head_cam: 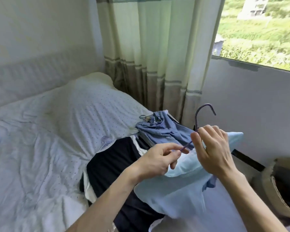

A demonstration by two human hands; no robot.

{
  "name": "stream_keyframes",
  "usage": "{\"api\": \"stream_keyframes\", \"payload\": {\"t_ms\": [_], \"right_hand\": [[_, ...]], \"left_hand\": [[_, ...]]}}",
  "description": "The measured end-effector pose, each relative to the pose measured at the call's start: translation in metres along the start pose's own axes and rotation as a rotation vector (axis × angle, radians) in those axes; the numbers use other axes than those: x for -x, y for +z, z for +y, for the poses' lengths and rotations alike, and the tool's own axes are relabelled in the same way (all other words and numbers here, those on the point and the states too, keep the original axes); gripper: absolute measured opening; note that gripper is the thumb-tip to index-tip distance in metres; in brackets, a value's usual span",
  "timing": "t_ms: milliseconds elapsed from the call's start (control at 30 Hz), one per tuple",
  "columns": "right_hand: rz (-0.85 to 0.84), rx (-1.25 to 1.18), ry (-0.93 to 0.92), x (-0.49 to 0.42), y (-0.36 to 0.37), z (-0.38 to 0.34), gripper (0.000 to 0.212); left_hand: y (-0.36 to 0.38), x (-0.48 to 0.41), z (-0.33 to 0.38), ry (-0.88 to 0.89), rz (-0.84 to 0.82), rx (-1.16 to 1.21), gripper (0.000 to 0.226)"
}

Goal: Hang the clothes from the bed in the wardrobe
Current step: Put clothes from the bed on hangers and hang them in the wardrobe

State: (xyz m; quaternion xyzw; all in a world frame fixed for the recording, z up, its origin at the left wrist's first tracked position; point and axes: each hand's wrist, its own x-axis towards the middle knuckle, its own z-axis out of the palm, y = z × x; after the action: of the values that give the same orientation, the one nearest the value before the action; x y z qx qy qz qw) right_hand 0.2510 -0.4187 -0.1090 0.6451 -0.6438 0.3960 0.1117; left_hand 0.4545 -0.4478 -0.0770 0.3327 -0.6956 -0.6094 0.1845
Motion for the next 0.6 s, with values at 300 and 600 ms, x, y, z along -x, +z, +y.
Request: {"api": "stream_keyframes", "payload": {"t_ms": [300,600], "right_hand": [[-0.284,-0.382,-0.321,0.004,0.072,-0.13,0.043],[-0.622,-0.555,-0.559,0.057,0.093,-0.25,0.053]], "left_hand": [[-0.043,0.151,-0.02,-0.172,0.4,0.078,0.023],[-0.069,0.345,-0.022,-0.34,0.698,0.012,0.022]]}}
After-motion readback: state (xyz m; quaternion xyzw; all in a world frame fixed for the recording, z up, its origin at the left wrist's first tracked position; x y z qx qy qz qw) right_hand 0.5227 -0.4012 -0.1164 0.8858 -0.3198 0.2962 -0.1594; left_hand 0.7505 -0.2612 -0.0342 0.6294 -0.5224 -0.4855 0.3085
